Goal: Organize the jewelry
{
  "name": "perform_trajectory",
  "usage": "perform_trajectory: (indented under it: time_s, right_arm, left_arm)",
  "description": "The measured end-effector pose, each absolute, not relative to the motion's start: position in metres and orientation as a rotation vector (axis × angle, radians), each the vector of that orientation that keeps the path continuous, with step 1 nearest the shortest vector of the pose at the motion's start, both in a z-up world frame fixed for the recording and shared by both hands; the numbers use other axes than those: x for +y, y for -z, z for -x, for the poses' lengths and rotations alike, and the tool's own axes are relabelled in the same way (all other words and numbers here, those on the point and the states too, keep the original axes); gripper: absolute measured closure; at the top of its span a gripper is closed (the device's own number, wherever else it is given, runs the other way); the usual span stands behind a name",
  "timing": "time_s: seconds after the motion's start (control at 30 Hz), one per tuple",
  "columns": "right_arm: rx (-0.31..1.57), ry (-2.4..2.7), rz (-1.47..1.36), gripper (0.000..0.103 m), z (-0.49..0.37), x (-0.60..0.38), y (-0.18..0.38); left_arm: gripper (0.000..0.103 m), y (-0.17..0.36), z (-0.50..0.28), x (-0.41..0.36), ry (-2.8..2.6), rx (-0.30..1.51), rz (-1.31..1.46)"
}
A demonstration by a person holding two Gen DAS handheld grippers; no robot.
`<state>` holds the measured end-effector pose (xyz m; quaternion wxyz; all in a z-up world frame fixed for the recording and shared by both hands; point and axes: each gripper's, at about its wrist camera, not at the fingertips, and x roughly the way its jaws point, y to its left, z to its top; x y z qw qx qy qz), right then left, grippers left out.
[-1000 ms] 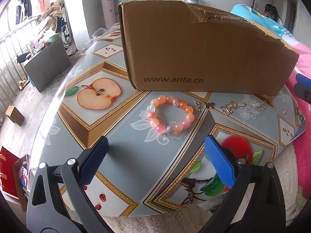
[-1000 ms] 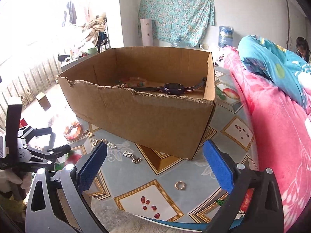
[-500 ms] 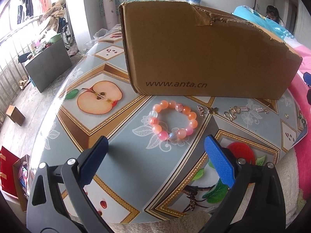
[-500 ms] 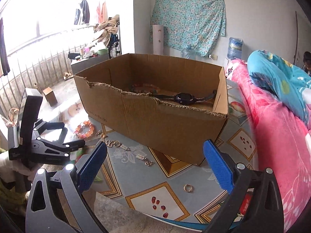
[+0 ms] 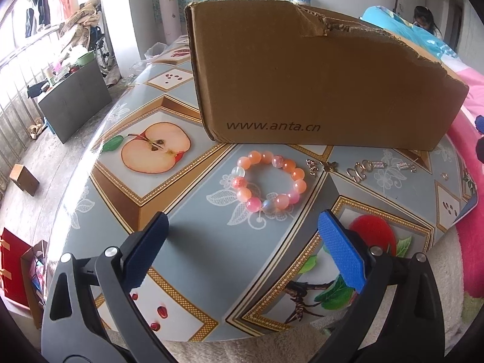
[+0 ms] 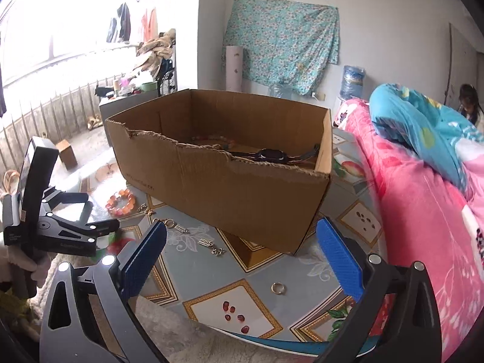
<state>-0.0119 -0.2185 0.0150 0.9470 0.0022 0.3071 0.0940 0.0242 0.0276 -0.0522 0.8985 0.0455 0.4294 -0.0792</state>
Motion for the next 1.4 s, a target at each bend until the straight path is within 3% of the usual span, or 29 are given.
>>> perform_trajectory:
  time_s: [0.27,0.57,0.67,0.73,0.83,0.93,1.07,1.23,1.4]
  right_arm:
    - [0.765,-0.234,0.055,0.006,0.001,-0.213,0.013]
    - [0.746,-0.187,-0.166,0.007,0.000,-0.227,0.023]
    - [0.737,-0.195,-0.035,0.010,-0.003,-0.218,0.013]
    - [0.730,-0.189,-0.005,0.011,0.001,-0.218,0.003]
    - [0.673,-0.147,-0.038,0.011,0.015,-0.225,-0.005]
    - [0.651,-0.123,-0.118,0.012,0.019,-0.228,0.006]
    - [0.705,-0.195,-0.125,0.026,0.008,-0.217,0.012]
    - [0.707,-0.210,0.007,0.027,0.008,-0.212,-0.006]
    - [0.692,-0.147,-0.083,0.027,0.010,-0.219,0.009]
  left_arm:
    - [0.007,0.054,-0.020,0.025,0.106,0.838,-0.060]
    - [0.009,0.033,-0.005,0.025,0.180,0.774,-0.149]
    - [0.032,0.029,-0.001,0.020,0.245,0.748,-0.046]
    - [0.053,0.032,-0.008,0.013,0.307,0.781,0.021]
    - [0.064,0.030,-0.016,0.001,0.398,0.820,0.026]
    - [0.064,0.030,-0.020,-0.012,0.473,0.899,-0.071]
    - [0.066,0.040,-0.026,-0.005,0.417,0.943,-0.021]
    - [0.066,0.044,-0.032,0.008,0.367,0.911,0.127]
    - [0.066,0.042,-0.034,-0.005,0.362,0.921,-0.058]
